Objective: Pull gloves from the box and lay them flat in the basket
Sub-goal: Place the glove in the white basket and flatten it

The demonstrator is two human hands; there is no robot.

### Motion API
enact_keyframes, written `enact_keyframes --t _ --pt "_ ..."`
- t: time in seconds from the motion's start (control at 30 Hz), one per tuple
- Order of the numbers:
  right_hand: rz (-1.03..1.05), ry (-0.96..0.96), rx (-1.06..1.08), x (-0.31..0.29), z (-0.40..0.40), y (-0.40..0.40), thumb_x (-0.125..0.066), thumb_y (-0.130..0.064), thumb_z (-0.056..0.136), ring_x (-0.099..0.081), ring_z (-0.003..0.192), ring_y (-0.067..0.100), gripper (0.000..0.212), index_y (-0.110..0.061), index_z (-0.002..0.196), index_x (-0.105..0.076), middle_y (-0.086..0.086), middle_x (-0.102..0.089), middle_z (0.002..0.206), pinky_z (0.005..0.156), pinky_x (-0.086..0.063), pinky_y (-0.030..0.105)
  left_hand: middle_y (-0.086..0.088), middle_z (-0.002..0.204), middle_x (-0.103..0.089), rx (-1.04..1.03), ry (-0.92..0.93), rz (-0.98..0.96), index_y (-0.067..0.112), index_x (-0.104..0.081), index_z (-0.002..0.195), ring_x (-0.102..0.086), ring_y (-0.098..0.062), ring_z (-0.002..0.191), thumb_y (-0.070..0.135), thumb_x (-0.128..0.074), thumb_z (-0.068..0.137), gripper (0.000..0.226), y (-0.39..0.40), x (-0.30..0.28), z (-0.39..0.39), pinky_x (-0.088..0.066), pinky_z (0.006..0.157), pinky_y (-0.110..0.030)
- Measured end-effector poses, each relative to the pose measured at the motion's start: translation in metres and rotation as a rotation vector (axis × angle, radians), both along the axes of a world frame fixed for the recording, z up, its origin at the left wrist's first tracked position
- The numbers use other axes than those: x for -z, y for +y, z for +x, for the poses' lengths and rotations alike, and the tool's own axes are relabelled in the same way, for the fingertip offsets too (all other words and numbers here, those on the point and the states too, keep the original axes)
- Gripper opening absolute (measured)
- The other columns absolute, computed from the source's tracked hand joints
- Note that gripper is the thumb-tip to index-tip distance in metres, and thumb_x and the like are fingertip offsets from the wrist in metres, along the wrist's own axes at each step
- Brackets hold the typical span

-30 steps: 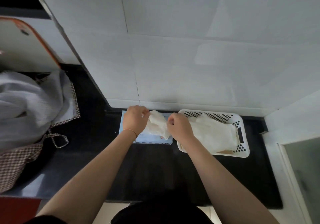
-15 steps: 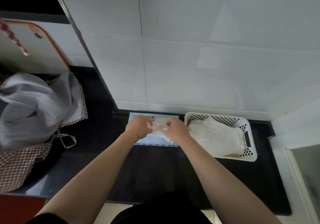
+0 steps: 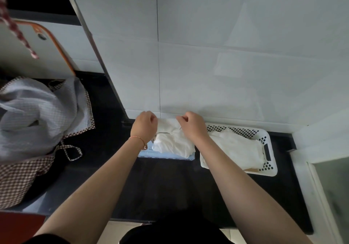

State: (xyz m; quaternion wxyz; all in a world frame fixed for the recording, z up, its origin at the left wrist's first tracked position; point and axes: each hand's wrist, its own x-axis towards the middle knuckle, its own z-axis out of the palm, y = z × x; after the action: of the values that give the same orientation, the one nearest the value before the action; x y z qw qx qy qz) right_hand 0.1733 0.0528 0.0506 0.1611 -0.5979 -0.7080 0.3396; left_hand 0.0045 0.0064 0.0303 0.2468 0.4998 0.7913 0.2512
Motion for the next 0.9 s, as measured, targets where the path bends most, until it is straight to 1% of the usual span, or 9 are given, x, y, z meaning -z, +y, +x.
enact_keyframes --t 0.1,0.2,0.37,0.47,0.6,0.7,0.77,0.83,0.9 --pt "-0.032 0.041 0.000 -0.008 0.003 0.003 -0.053 -0.036 0.098 -0.046 0.058 0.010 0.034 -0.013 0.074 -0.048 -0.002 -0.052 0.068 0.056 -0.033 0.027 -0.002 0.093 -0.060 -0.010 -0.079 0.052 0.008 -0.060 0.096 -0.057 -0.019 0.083 0.017 -0.047 0.099 0.017 0.007 -0.008 -0.001 -0.041 0.071 -0.025" --pt "-0.118 0.074 -0.020 -0.015 0.003 0.002 -0.064 -0.042 0.091 -0.050 0.065 0.006 0.031 -0.013 0.091 -0.052 -0.006 -0.052 0.078 0.059 -0.037 0.024 0.000 0.089 -0.061 0.015 -0.172 0.027 0.013 -0.057 0.098 -0.056 -0.018 0.081 0.020 -0.047 0.099 0.013 0.013 -0.012 0.002 -0.038 0.062 -0.021" --pt "-0.167 0.030 -0.113 -0.010 0.003 -0.004 -0.080 -0.030 0.078 -0.052 0.094 0.015 0.068 -0.019 0.131 -0.041 -0.002 -0.048 0.108 0.077 -0.039 0.027 0.000 0.084 -0.059 0.041 -0.223 0.017 0.011 -0.057 0.098 -0.053 -0.016 0.074 0.018 -0.045 0.098 0.013 0.013 -0.016 0.009 -0.040 0.061 -0.023" --pt "-0.105 -0.095 -0.158 -0.002 0.001 -0.006 -0.066 -0.017 0.085 -0.054 0.093 0.019 0.043 -0.015 0.125 -0.052 0.004 -0.055 0.116 0.073 -0.039 0.028 -0.002 0.084 -0.060 0.034 -0.229 0.021 0.011 -0.057 0.100 -0.051 -0.016 0.071 0.019 -0.044 0.099 0.016 0.014 -0.021 0.007 -0.041 0.061 -0.025" --pt "-0.004 -0.045 -0.039 -0.004 0.000 -0.003 -0.056 -0.011 0.087 -0.055 0.082 0.022 0.011 -0.007 0.094 -0.062 0.007 -0.061 0.096 0.065 -0.039 0.031 -0.002 0.082 -0.058 0.042 -0.240 0.030 0.010 -0.057 0.100 -0.051 -0.019 0.070 0.020 -0.044 0.099 0.016 0.016 -0.029 0.003 -0.043 0.063 -0.028" --pt "0.056 -0.028 -0.020 -0.009 -0.002 0.003 -0.056 -0.013 0.086 -0.054 0.075 0.025 0.017 -0.002 0.074 -0.057 0.009 -0.056 0.082 0.064 -0.041 0.036 -0.002 0.089 -0.060 0.113 -0.279 -0.017 0.012 -0.056 0.102 -0.053 -0.018 0.075 0.028 -0.050 0.098 0.017 0.015 -0.034 0.002 -0.045 0.063 -0.026" --pt "0.088 -0.058 -0.058 -0.012 -0.003 0.005 -0.059 -0.014 0.084 -0.049 0.080 0.023 0.021 -0.010 0.064 -0.054 0.007 -0.050 0.084 0.066 -0.040 0.035 0.001 0.099 -0.061 0.199 -0.345 -0.115 0.016 -0.054 0.111 -0.058 -0.017 0.087 0.040 -0.061 0.093 0.031 0.012 -0.031 0.001 -0.048 0.074 -0.027" --pt "0.093 -0.172 -0.141 -0.013 -0.004 0.004 -0.063 -0.018 0.083 -0.045 0.096 0.021 0.007 -0.019 0.080 -0.069 0.005 -0.050 0.098 0.078 -0.043 0.037 0.005 0.114 -0.059 0.283 -0.384 -0.254 0.022 -0.047 0.126 -0.058 -0.018 0.103 0.044 -0.073 0.083 0.055 0.007 -0.020 -0.001 -0.047 0.085 -0.030" --pt "0.043 -0.300 -0.286 -0.012 -0.004 0.001 -0.065 -0.022 0.084 -0.046 0.107 0.021 0.019 -0.022 0.101 -0.073 0.002 -0.053 0.108 0.085 -0.043 0.036 0.004 0.133 -0.049 0.380 -0.345 -0.379 0.028 -0.038 0.141 -0.051 -0.018 0.118 0.043 -0.081 0.075 0.080 0.000 -0.005 -0.002 -0.042 0.092 -0.027"
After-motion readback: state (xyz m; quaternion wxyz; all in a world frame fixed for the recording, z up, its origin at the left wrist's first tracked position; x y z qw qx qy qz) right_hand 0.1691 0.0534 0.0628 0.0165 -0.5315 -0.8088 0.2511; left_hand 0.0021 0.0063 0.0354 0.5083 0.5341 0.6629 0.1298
